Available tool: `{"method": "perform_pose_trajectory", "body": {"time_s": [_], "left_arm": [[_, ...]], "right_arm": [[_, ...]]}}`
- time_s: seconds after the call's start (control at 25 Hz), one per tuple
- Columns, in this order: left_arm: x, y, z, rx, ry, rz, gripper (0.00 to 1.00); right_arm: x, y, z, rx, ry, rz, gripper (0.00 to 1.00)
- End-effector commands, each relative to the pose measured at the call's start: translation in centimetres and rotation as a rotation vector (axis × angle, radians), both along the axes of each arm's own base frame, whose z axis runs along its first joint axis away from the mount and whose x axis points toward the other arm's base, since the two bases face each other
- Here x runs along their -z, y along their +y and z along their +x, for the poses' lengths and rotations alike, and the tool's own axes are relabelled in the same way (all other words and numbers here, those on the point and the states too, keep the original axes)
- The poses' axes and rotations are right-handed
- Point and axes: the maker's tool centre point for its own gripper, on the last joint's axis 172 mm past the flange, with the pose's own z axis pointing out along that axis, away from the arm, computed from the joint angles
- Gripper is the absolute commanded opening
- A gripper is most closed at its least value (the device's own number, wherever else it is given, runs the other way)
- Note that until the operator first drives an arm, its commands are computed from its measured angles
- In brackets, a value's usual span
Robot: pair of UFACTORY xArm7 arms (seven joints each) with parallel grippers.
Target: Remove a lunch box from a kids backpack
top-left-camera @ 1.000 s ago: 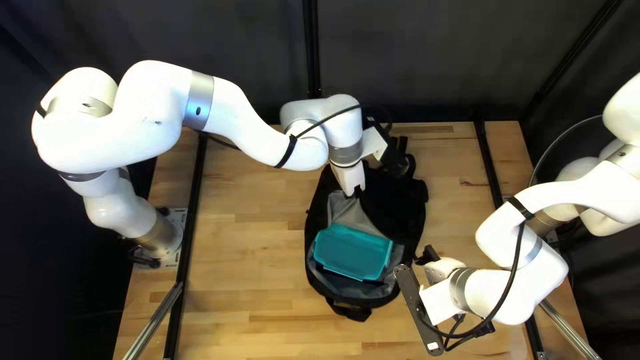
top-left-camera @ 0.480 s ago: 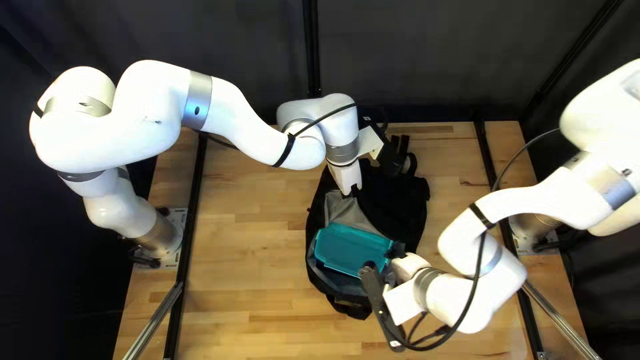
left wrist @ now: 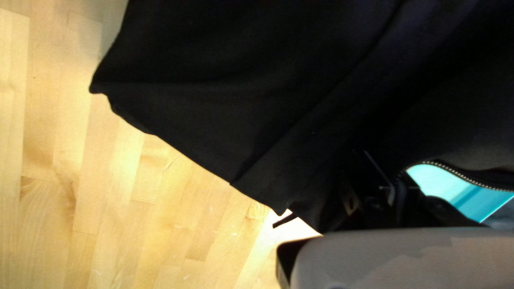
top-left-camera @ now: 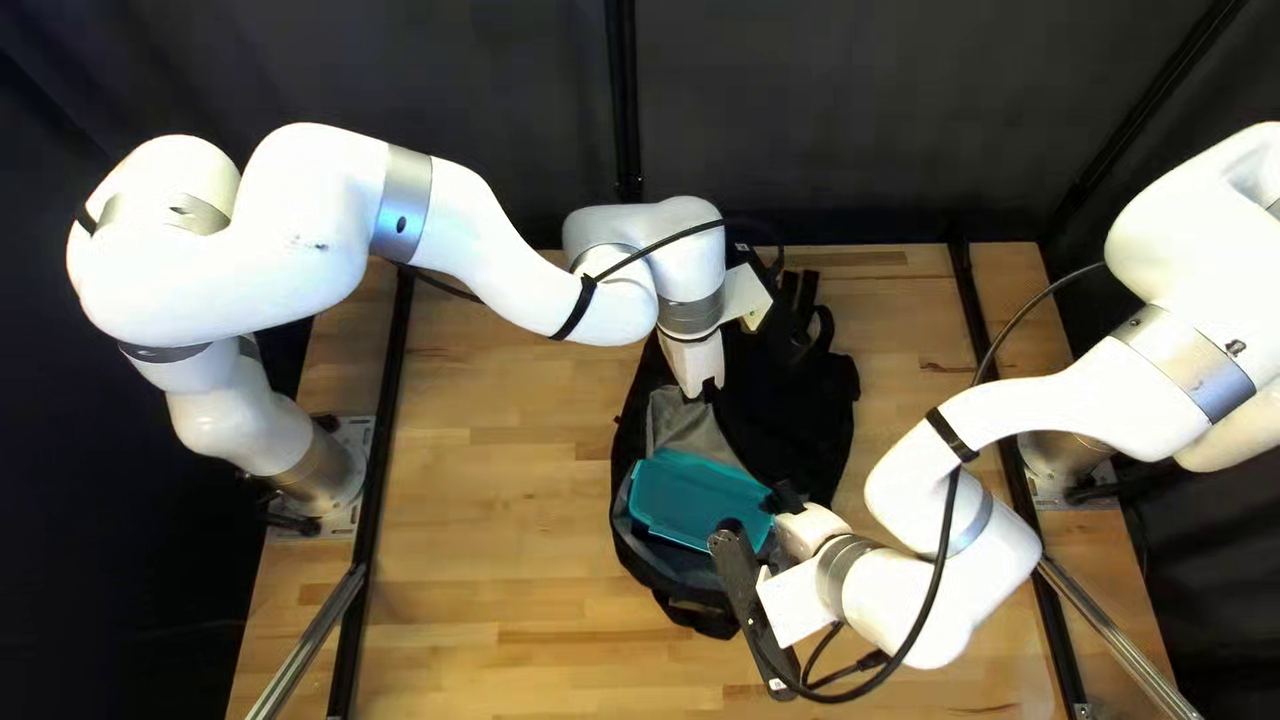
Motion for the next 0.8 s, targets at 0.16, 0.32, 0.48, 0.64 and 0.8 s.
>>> {"method": "perform_pose_trajectory", "body": {"time_s": [0.16, 0.32, 0.48, 0.64, 0.8], "left_arm": [[0.0, 0.0, 0.0, 0.000, 0.000, 0.000, 0.00], [0.0, 0.0, 0.0, 0.000, 0.000, 0.000, 0.00], [0.0, 0.0, 0.0, 0.000, 0.000, 0.000, 0.00], [0.0, 0.0, 0.0, 0.000, 0.000, 0.000, 0.00], [0.0, 0.0, 0.0, 0.000, 0.000, 0.000, 0.00]], "right_arm": [[0.0, 0.0, 0.0, 0.000, 0.000, 0.000, 1.00], [0.0, 0.0, 0.0, 0.000, 0.000, 0.000, 1.00], [0.6, 0.1, 0.7, -0.011, -0.011, -0.011, 1.00], [1.7, -0.1, 2.6, 0.046, -0.029, -0.002, 1.00], [2.1, 0.2, 4.0, 0.108, -0.037, -0.003, 1.00]]}}
